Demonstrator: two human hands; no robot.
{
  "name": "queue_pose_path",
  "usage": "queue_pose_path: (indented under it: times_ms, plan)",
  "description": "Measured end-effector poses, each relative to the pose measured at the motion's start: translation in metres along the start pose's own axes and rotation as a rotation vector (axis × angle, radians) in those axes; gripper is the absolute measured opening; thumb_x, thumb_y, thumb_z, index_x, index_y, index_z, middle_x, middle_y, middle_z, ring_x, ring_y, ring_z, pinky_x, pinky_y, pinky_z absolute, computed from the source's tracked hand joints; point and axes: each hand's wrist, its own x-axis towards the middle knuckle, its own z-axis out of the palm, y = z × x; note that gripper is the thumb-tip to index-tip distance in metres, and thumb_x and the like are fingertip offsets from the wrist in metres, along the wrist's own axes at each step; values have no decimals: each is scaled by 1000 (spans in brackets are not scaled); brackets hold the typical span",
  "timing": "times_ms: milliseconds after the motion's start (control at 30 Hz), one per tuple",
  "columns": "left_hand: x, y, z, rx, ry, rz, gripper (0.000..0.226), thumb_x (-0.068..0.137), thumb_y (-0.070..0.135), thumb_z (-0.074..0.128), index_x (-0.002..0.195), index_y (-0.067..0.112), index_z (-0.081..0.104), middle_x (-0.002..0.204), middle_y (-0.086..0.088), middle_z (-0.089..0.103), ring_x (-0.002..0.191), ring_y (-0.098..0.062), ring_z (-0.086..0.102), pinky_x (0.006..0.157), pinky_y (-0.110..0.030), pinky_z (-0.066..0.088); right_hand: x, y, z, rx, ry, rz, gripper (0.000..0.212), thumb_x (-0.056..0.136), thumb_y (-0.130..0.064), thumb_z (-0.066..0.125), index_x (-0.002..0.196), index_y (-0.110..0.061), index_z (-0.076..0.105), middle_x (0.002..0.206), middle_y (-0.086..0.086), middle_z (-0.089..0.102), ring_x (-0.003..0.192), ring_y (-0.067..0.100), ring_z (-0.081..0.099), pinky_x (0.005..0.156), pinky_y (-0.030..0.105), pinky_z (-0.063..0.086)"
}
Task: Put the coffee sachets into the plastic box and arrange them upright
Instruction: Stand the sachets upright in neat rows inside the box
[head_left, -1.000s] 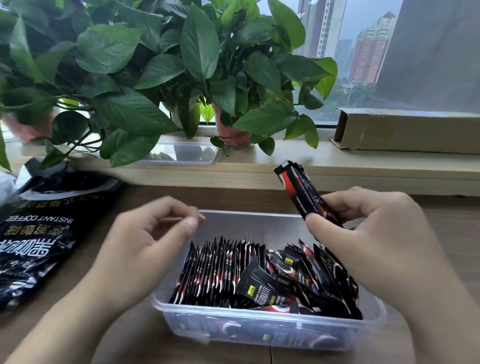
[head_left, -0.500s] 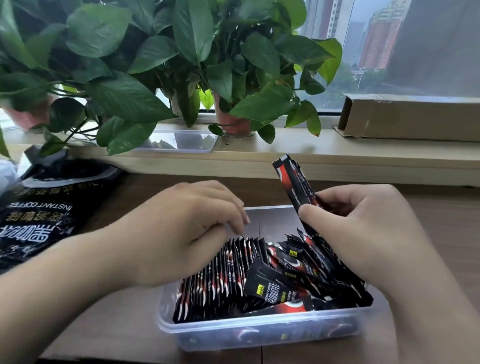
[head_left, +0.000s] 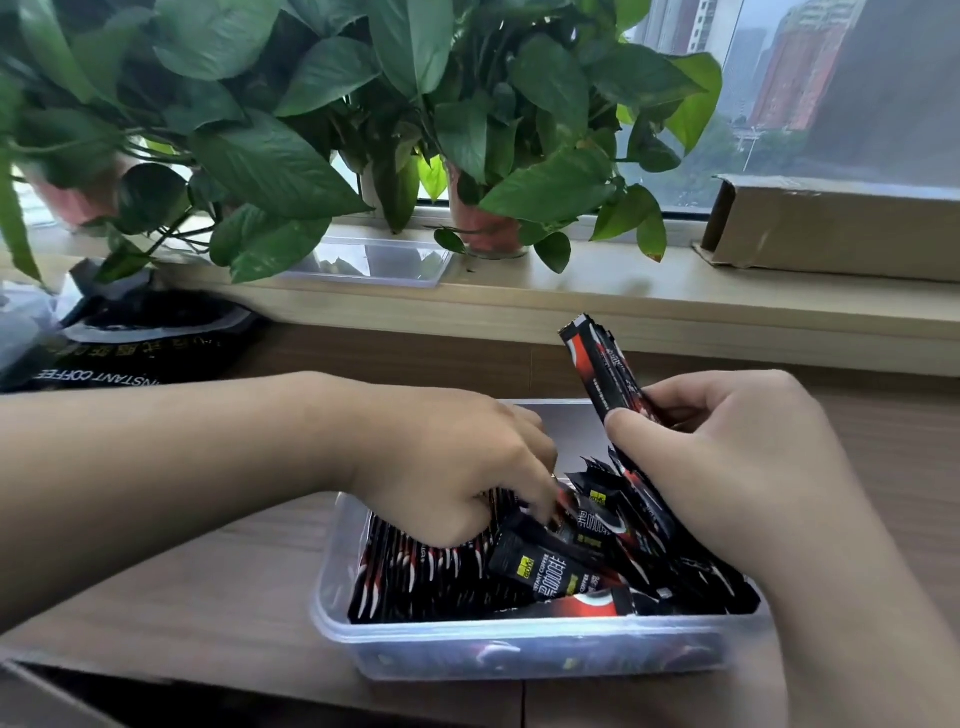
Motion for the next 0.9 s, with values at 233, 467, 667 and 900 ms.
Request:
queue_pose_path:
  times_ms: [233, 467, 667, 900]
  plan:
    - [-14, 3, 4, 56, -41, -32, 17, 96, 30, 53, 103, 22, 66, 100, 8, 65, 102, -12, 56, 86, -34, 47, 0, 0, 0, -45, 2, 23, 10, 71, -37, 69, 65, -31, 75, 58, -8, 69, 62, 9, 65, 57, 27, 52]
    - [-18, 21, 4, 165, -8, -86, 49, 91, 71, 40, 98, 29, 64, 96, 11, 60, 89, -9, 61, 71, -32, 50, -2, -2, 2, -112, 26, 18, 12, 69, -37, 69, 64, -28, 74, 58, -7, 69, 66, 10, 64, 61, 29, 54]
    - [-21, 30, 4, 230, -38, -201, 55, 87, 77, 37, 109, 32, 59, 103, 12, 58, 91, -9, 59, 69, -25, 42, -3, -5, 2, -128, 30, 9, 12, 70, -36, 69, 63, -27, 74, 57, -7, 68, 64, 9, 63, 59, 28, 52]
    - [-34, 33, 9, 96, -124, -217, 34, 95, 54, 43, 129, 49, 41, 124, 14, 46, 115, -13, 50, 101, -34, 43, -16, -20, -11, 6, 27, -60, 3, 69, -36, 74, 67, -34, 76, 57, -14, 69, 56, 6, 65, 54, 24, 51]
